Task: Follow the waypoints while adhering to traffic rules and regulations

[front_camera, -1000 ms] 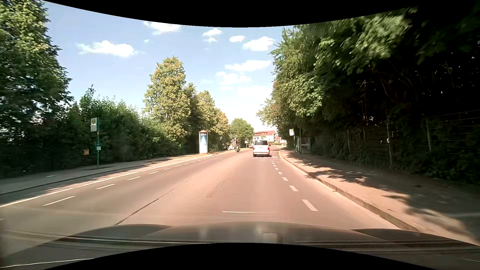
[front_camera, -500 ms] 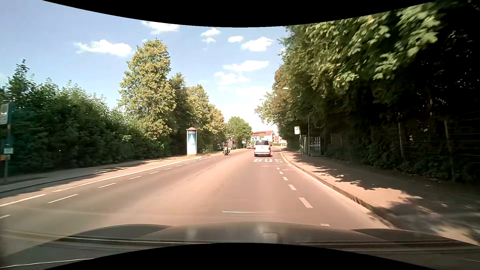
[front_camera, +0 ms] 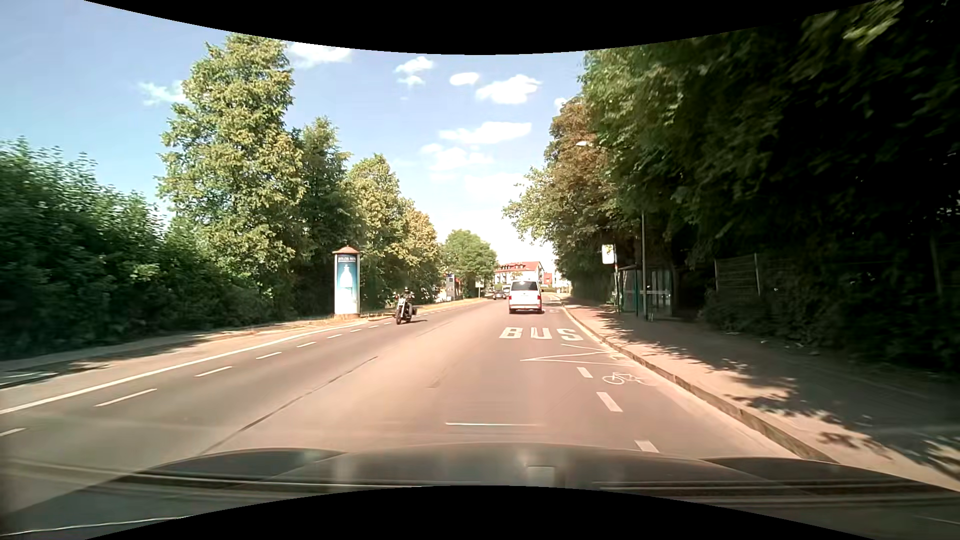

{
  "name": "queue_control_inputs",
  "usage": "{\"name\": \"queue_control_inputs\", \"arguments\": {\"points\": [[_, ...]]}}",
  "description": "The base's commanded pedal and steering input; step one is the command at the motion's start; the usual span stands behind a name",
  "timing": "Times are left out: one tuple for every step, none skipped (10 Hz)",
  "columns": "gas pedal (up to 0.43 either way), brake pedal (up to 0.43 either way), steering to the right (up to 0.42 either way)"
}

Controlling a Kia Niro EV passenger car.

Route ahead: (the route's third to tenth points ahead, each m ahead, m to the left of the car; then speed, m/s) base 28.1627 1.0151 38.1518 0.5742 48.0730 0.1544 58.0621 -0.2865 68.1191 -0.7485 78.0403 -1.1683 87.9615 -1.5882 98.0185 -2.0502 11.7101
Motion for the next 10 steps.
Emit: {"name": "queue_control_inputs", "arguments": {"points": [[0.087, 0.006, 0.016], [0.079, 0.006, 0.018], [0.079, 0.006, 0.019], [0.079, 0.006, 0.019], [0.079, 0.006, 0.019], [0.079, 0.006, 0.018], [0.079, 0.006, 0.017], [0.079, 0.006, 0.015], [0.079, 0.006, 0.013], [0.079, 0.006, 0.011]]}}
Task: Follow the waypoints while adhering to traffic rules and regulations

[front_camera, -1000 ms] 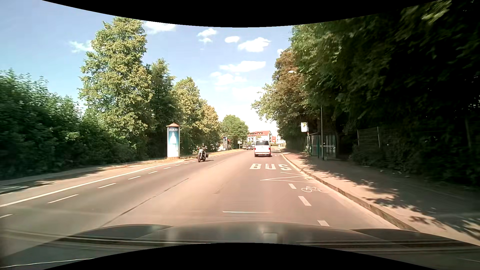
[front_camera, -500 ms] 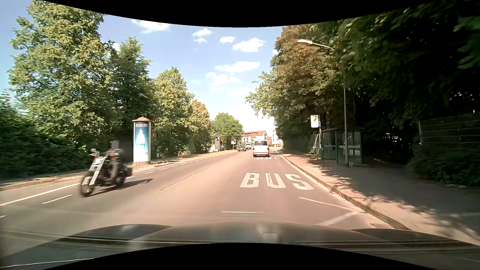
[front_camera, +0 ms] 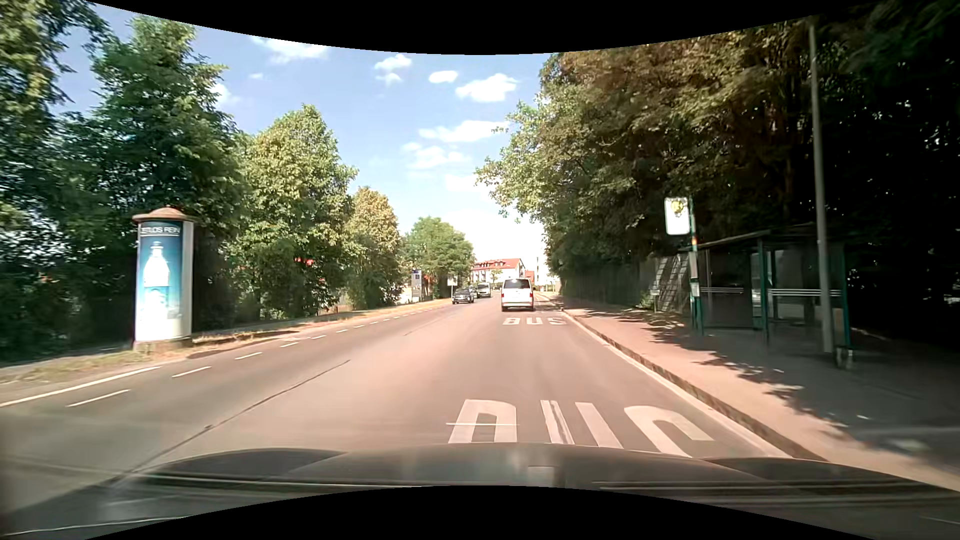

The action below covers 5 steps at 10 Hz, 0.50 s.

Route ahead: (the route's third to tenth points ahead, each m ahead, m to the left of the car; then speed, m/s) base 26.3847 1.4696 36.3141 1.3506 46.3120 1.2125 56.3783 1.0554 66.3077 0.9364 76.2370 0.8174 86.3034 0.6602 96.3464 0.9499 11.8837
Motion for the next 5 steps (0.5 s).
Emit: {"name": "queue_control_inputs", "arguments": {"points": [[0.079, 0.006, 0.011], [0.079, 0.006, 0.011], [0.079, 0.006, 0.011], [0.079, 0.006, 0.011], [0.079, 0.006, 0.011]]}}
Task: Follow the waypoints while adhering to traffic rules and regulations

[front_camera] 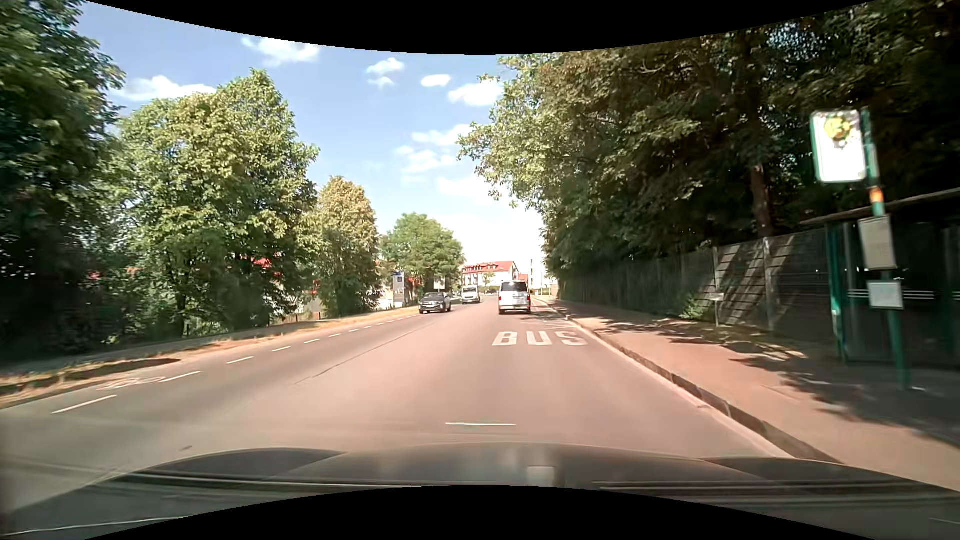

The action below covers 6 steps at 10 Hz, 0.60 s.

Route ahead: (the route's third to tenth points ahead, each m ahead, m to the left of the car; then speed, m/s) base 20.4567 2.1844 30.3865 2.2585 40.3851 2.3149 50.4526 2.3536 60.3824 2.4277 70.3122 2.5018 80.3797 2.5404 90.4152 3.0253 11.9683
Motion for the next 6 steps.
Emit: {"name": "queue_control_inputs", "arguments": {"points": [[0.079, 0.006, 0.011], [0.079, 0.006, 0.01], [0.079, 0.006, 0.008], [0.079, 0.006, 0.007], [0.079, 0.006, 0.008], [0.079, 0.006, 0.011]]}}
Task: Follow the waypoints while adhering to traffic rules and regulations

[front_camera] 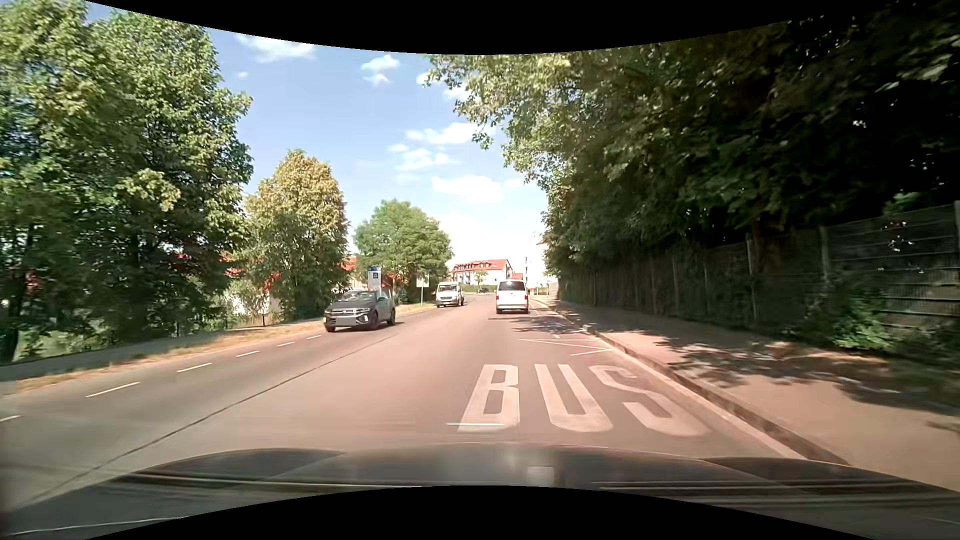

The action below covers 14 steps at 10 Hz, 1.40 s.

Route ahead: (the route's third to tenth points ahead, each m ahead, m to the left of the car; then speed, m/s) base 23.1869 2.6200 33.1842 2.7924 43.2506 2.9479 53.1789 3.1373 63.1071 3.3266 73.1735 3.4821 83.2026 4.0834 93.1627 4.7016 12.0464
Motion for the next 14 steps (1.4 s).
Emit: {"name": "queue_control_inputs", "arguments": {"points": [[0.079, 0.006, 0.011], [0.079, 0.006, 0.011], [0.079, 0.006, 0.011], [0.059, 0.006, 0.011], [0.047, 0.006, 0.011], [0.039, 0.006, 0.01], [0.02, 0.006, 0.01], [0.02, 0.006, 0.007], [0.02, 0.006, 0.005], [0.02, 0.006, 0.005], [0.02, 0.006, 0.005], [0.02, 0.006, 0.005], [0.02, 0.006, 0.005], [0.02, 0.006, 0.005]]}}
